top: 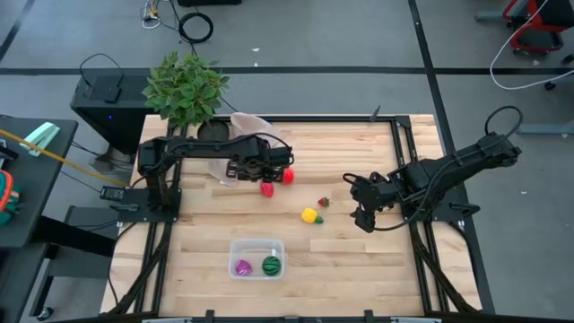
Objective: Pick and placing Produce into tupperware
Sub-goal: Put the dragon fruit into the transparent bin
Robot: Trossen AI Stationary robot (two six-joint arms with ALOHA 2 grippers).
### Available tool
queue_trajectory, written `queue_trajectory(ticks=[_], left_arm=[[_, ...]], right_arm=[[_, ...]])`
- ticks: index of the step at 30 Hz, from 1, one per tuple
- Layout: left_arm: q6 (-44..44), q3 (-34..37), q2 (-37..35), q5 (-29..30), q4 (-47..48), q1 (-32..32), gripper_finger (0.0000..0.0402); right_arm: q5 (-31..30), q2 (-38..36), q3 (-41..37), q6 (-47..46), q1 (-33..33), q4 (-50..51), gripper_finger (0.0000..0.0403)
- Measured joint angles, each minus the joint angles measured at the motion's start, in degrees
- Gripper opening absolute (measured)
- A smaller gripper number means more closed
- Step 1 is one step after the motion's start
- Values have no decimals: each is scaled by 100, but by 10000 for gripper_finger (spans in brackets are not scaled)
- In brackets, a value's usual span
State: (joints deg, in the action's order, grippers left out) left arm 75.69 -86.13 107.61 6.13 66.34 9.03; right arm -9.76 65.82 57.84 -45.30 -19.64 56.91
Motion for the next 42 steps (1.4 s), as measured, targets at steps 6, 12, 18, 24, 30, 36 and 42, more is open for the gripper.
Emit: queue_trajectory(ticks=[6, 12, 18, 24, 30, 36, 42], left_arm=[[-34, 129, -10, -66, -161, -67, 181], [-138, 129, -8, -46, -180, -56, 161], [-606, 129, -6, 536, -303, -56, 150], [-530, 127, -4, 324, -522, -80, 144], [-288, 127, -4, 224, -849, -95, 174], [-282, 127, 9, 168, -867, -82, 246], [3, 120, 173, 139, -933, -85, 300]], right_arm=[[-6, 0, 0, 26, 0, -35, 277], [-7, 2, 0, 84, 0, -40, 277], [-7, 0, 0, 209, 0, -43, 277], [-6, 0, 0, 351, 0, -44, 277], [-6, 1, 0, 423, 0, -44, 277], [-6, 1, 0, 501, 0, -44, 277], [-6, 2, 0, 516, 0, -48, 277]])
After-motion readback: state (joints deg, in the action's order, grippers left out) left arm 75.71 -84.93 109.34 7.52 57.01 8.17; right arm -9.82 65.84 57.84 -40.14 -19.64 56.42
